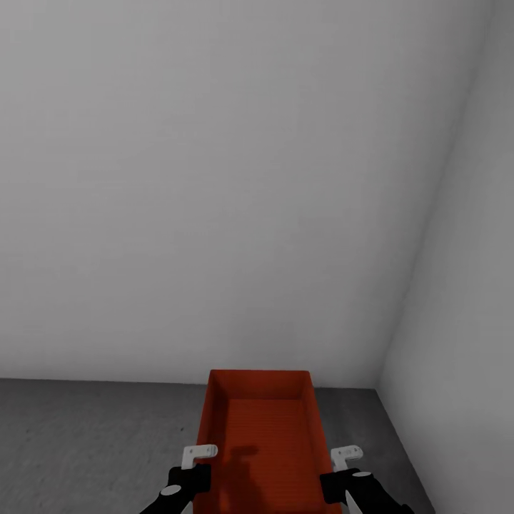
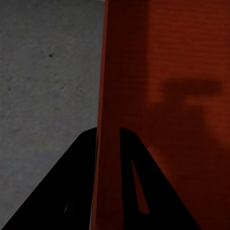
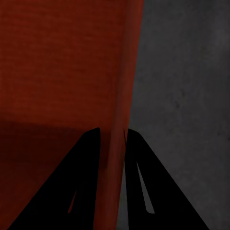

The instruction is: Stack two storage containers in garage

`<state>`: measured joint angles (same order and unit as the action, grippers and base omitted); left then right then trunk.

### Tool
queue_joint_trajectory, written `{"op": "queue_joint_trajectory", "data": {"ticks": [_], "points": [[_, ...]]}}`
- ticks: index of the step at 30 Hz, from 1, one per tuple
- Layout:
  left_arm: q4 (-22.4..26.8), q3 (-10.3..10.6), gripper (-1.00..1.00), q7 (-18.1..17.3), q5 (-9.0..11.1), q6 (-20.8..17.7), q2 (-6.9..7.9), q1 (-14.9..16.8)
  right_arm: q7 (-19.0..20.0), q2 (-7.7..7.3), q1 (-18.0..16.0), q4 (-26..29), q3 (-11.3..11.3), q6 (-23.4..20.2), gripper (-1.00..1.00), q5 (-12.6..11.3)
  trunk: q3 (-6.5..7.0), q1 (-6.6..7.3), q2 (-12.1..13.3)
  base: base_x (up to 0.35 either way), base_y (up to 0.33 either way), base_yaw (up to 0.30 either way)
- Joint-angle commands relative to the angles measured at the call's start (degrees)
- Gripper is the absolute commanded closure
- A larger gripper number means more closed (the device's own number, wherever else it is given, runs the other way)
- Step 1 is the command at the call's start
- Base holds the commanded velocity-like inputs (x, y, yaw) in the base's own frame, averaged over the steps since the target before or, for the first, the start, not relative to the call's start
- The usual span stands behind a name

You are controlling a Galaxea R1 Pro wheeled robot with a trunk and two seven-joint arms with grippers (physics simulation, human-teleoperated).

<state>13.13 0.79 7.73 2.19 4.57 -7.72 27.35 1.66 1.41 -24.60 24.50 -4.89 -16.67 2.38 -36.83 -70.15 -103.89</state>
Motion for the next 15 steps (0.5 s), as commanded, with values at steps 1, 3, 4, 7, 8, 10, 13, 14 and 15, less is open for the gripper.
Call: {"op": "queue_joint_trajectory", "data": {"ticks": [1, 3, 4, 7, 8, 10, 13, 14, 15], "points": [[0.1, 0.2, 1.0, 0.2, 0.0, 0.2, 2.28, 0.1, 0.5, -0.61, 0.0, 0.0, -0.5, -0.4, 1.0, -0.6, -0.24, -0.22, -0.4, 0.0, 0.0, 0.0], [0.1, 0.2, 1.0, 0.2, 0.0, 0.2, 2.32, 0.1, 0.5, -0.61, 0.0, 0.0, -0.5, -0.4, 1.0, -0.6, -0.6, -0.66, -1.2, 0.0, 0.0, 0.0], [0.1, 0.2, 1.0, 0.2, 0.0, 0.2, 2.33, 0.1, 0.5, -0.61, 0.0, 0.0, -0.5, -0.4, 1.0, -0.6, -0.78, -0.88, -1.6, 0.0, 0.0, 0.0], [0.1, 0.2, 1.0, 0.2, 0.0, 0.2, 2.35, 0.1, 0.5, -0.61, 0.0, 0.0, -0.5, -0.4, 1.0, -0.6, -1.31, -1.54, -2.9, 0.0, 0.0, 0.0], [0.1, 0.2, 1.0, 0.2, 0.0, 0.2, 2.35, 0.1, 0.5, -0.61, 0.0, 0.0, -0.5, -0.4, 1.0, -0.6, -1.49, -1.76, -3.3, 0.0, 0.0, 0.0], [0.1, 0.2, 1.0, 0.2, 0.0, 0.2, 2.36, 0.1, 0.5, -0.61, 0.0, 0.0, -0.5, -0.4, 1.0, -0.6, -1.85, -2.2, -4.1, 0.0, 0.0, 0.0], [0.1, 0.2, 1.0, 0.2, 0.0, 0.2, 2.36, 0.1, 0.5, -0.61, 0.0, 0.0, -0.5, -0.4, 1.0, -0.6, -2.39, -2.85, -5.3, 0.0, 0.0, 0.0], [0.1, 0.2, 1.0, 0.2, -0.1, 0.2, 2.36, 0.1, 0.5, -0.61, 0.0, 0.0, -0.5, -0.4, 1.0, -0.6, -2.57, -3.07, -5.7, 0.0, 0.0, 0.0], [0.1, 0.2, 1.0, 0.2, 0.0, 0.2, 2.36, 0.1, 0.5, -0.61, 0.0, 0.0, -0.5, -0.4, 1.0, -0.6, -2.75, -3.29, -6.1, 0.0, 0.0, 0.0]]}}
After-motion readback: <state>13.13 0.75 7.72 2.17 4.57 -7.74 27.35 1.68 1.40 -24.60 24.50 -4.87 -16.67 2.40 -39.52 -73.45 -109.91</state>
